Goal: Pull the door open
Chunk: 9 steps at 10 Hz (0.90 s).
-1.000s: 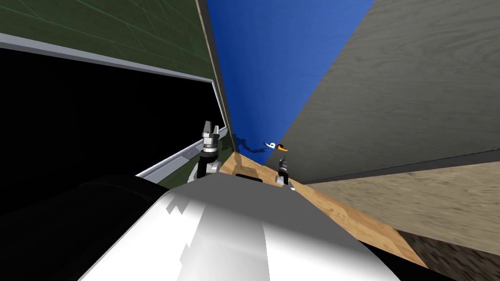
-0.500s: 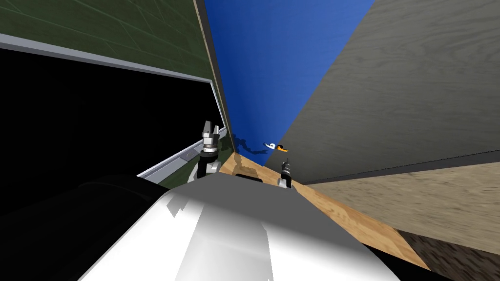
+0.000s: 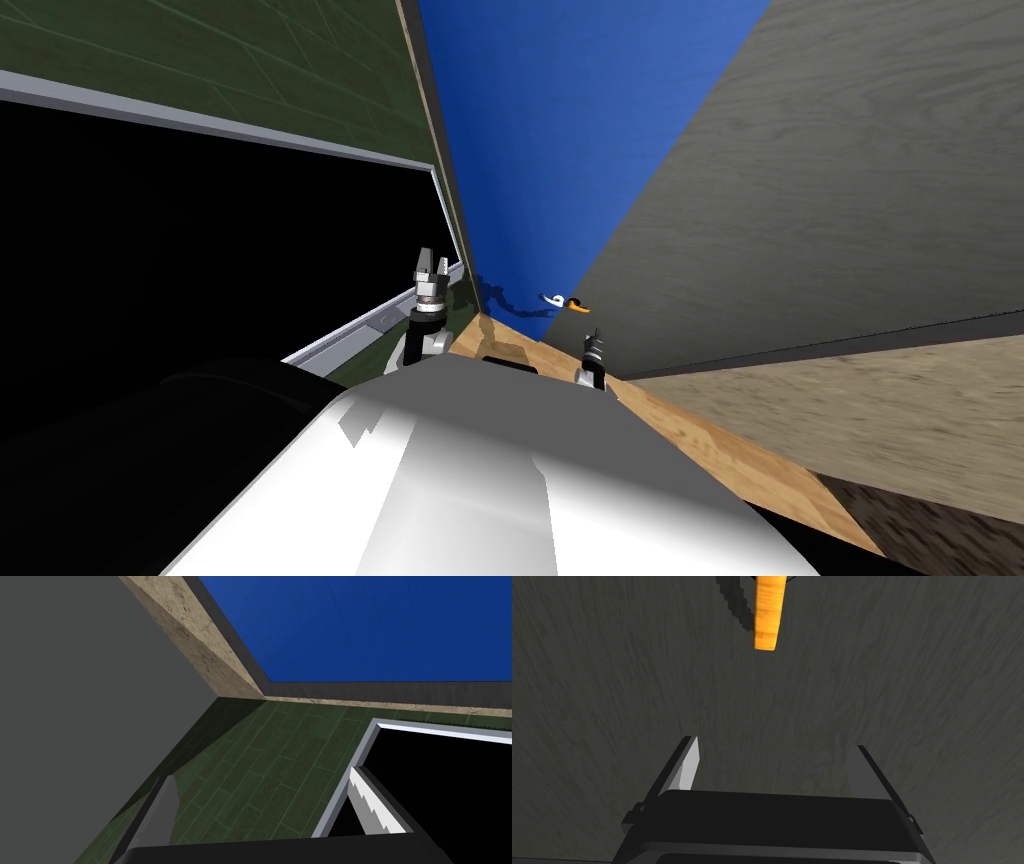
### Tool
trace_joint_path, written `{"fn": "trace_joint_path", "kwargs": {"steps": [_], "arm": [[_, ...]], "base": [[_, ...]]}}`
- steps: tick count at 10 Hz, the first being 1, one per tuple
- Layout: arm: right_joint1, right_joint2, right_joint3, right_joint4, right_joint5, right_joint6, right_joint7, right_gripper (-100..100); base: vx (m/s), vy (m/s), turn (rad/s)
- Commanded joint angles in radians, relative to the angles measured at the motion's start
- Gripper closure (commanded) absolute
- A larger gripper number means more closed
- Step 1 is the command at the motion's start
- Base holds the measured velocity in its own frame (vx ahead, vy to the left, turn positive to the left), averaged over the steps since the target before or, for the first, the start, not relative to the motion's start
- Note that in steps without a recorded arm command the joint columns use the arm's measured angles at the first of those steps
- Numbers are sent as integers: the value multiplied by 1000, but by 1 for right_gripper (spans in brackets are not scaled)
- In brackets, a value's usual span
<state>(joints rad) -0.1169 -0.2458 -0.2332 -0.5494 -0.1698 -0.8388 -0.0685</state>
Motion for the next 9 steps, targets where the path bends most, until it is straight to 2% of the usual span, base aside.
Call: {"fn": "trace_joint_path", "kwargs": {"steps": [1,2,5,6,7,8,9], "arm": [[-4,-1,-1,49,0,-10,-1,-100],[23,-34,-19,59,-12,-16,-17,-100],[23,-34,-19,59,-12,-16,-17,-100],[45,-63,-34,68,-21,-23,-33,-100],[45,-63,-34,34,-21,-23,-33,-100],[45,-63,-34,57,-21,-23,-33,-100],[58,-82,-41,74,-27,-30,-49,-100]], "base": [[10,5,3],[65,12,10],[38,5,1],[77,-6,31],[86,-15,15],[43,-5,10],[94,-19,66]]}}
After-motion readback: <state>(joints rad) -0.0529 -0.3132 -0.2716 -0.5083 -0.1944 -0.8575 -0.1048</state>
